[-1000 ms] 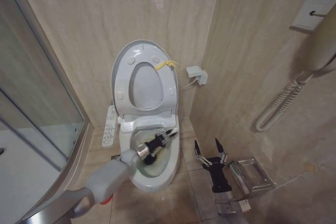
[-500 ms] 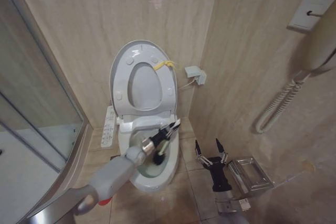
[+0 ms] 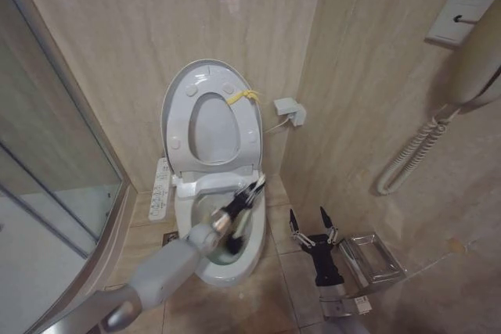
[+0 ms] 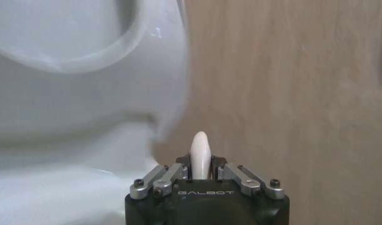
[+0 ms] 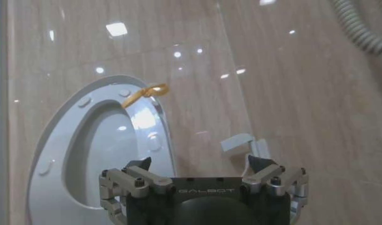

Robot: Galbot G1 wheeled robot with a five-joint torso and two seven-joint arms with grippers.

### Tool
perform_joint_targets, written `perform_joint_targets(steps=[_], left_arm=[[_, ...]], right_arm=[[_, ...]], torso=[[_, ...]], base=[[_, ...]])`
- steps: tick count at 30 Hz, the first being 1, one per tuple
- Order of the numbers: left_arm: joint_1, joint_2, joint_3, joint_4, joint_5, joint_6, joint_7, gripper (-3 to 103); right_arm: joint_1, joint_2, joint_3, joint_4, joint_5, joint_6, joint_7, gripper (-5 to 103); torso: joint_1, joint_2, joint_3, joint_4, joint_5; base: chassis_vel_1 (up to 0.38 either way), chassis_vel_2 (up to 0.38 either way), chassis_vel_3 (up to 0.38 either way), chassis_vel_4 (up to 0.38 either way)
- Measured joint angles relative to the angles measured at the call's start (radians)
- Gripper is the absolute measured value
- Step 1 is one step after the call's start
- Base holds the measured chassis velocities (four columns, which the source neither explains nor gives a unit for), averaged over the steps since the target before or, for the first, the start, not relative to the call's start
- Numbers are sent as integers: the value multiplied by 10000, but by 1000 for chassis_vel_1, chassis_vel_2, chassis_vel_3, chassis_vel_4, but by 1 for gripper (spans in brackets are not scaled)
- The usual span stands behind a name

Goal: Open the toilet lid, clean the toilet bowl with a toilet brush, close the toilet lid, and flush.

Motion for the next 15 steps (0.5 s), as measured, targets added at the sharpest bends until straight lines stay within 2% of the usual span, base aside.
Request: perform_joint_targets(steps=[1,2,3,4,5,8,10,11,12,15], left_arm=[[-37,-70,-147,98,110,-78,-44,22],[-85,-139,-181,-38,116,-75,-117,22],[-85,-139,-181,-38,116,-75,-117,22],[-170,-229,-236,-272,114,-70,-164,22],[-343,-389,-343,-514,128,-142,-164,22],[-392,-447,-430,-409,259,-266,-72,22],[-174,-410,-444,314,630,-381,78,22],[-174,-410,-444,314,630,-381,78,22],[-1,-336,-480,664,930,-480,240,21],[13,-317,-615,-3,1022,-442,469,21]], right_arm=[[-2,-31,2,2,23,15,-15,100],[-5,-52,15,-3,30,15,-20,100],[-5,-52,15,-3,30,15,-20,100],[-4,-44,26,-6,36,17,-21,100],[-7,-12,40,-3,38,19,-22,100],[-21,14,35,16,38,24,-31,100],[-66,13,-1,64,66,41,-91,100],[-66,13,-1,64,66,41,-91,100],[-79,-21,-61,57,112,75,-179,100],[4,-46,-128,0,187,85,-218,100]], torso=[[-2,2,-4,-8,4],[-2,0,-1,3,2],[-2,0,-1,3,2],[2,-2,3,-1,2],[0,0,-1,-21,0],[-2,3,-6,-30,6],[0,0,0,-19,3],[0,0,0,-19,3],[0,0,0,-5,3],[0,-2,1,2,4]], base=[[39,52,34,35],[0,0,0,0],[0,0,0,0],[0,0,0,0],[0,0,0,0],[0,0,0,0],[0,0,0,0],[0,0,0,0],[0,0,0,0],[0,0,0,0]])
